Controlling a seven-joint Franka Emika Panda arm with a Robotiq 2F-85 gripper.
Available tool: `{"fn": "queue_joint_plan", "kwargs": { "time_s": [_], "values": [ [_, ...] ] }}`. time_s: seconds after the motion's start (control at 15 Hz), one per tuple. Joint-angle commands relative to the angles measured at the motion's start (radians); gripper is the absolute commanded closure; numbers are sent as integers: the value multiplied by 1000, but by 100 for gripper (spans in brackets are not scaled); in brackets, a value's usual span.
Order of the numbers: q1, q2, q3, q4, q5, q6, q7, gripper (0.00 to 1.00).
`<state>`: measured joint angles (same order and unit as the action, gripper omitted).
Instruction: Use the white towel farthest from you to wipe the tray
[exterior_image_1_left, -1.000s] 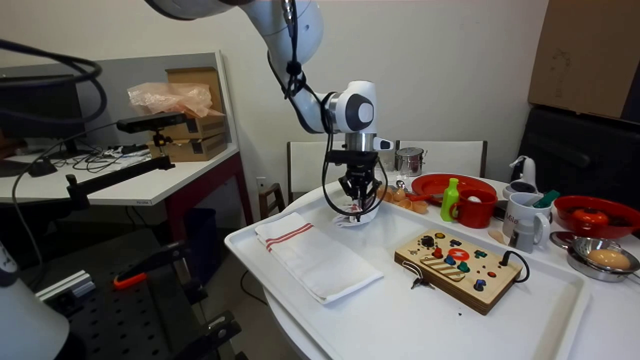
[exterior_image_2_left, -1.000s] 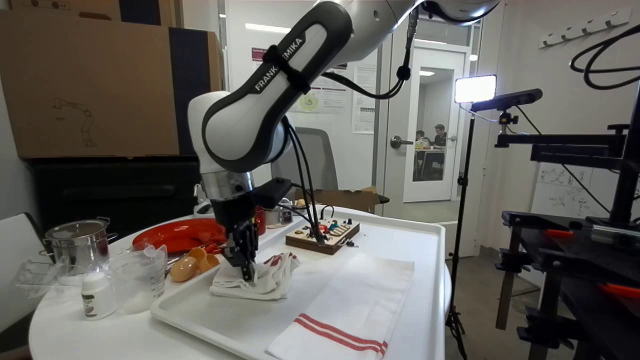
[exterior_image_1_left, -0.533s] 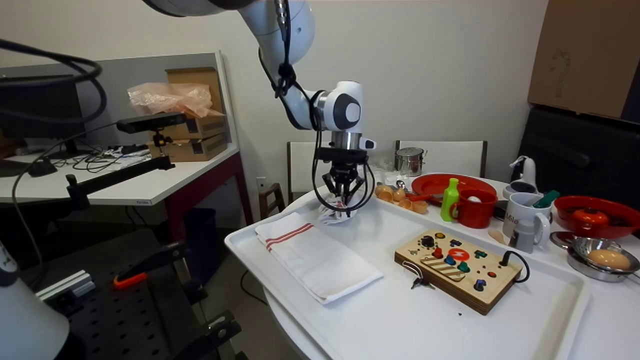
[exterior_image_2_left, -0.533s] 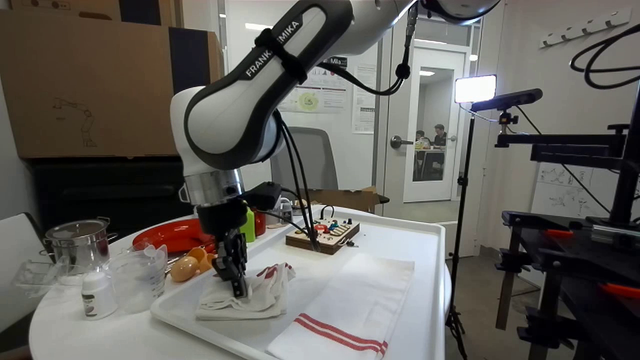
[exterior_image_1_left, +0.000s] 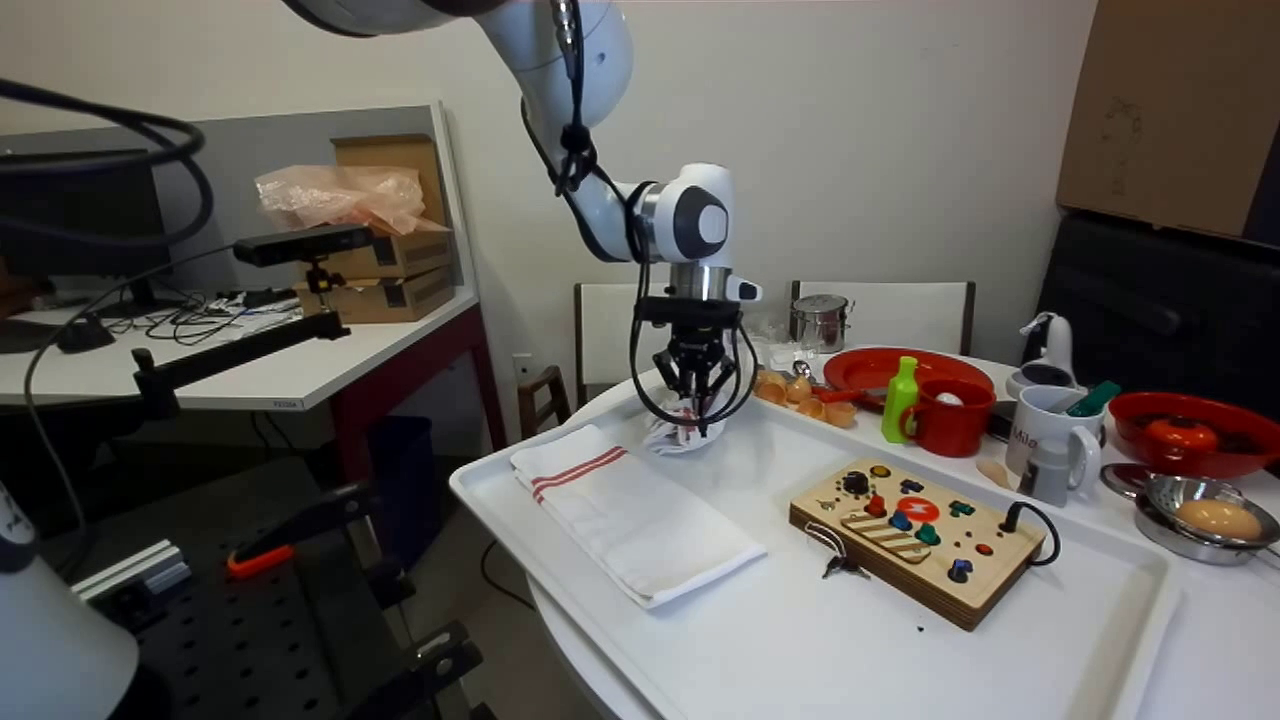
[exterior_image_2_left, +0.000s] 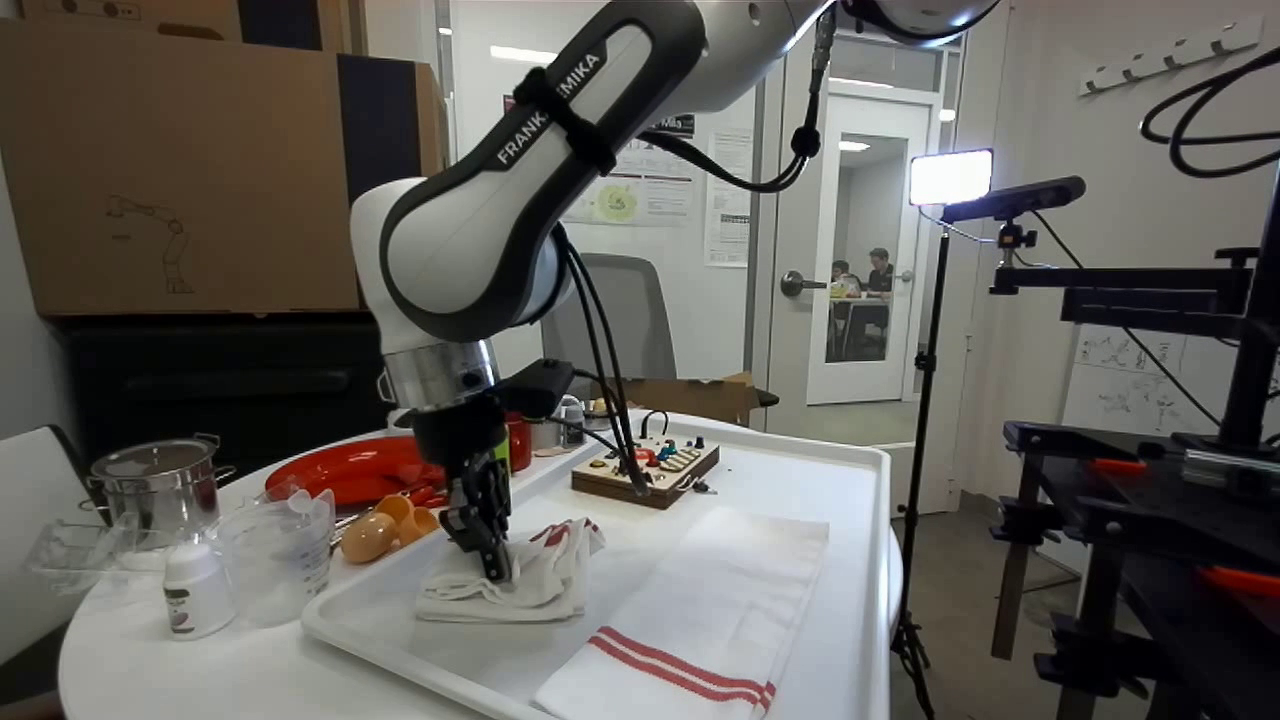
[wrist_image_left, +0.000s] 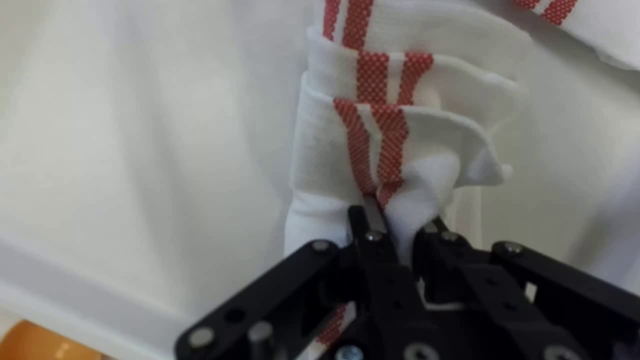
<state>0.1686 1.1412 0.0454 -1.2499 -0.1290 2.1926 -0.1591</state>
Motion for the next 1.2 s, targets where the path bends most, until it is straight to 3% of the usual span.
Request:
{"fn": "queue_joint_plan", "kwargs": {
  "time_s": [0.0,0.73,1.13],
  "values": [
    [-15,32,-39,24,-11,10,62,97],
    [-141,81,-82,78,47,-2,180,97],
    [-168,78,-80,61,73,-3,221,97]
  ]
}}
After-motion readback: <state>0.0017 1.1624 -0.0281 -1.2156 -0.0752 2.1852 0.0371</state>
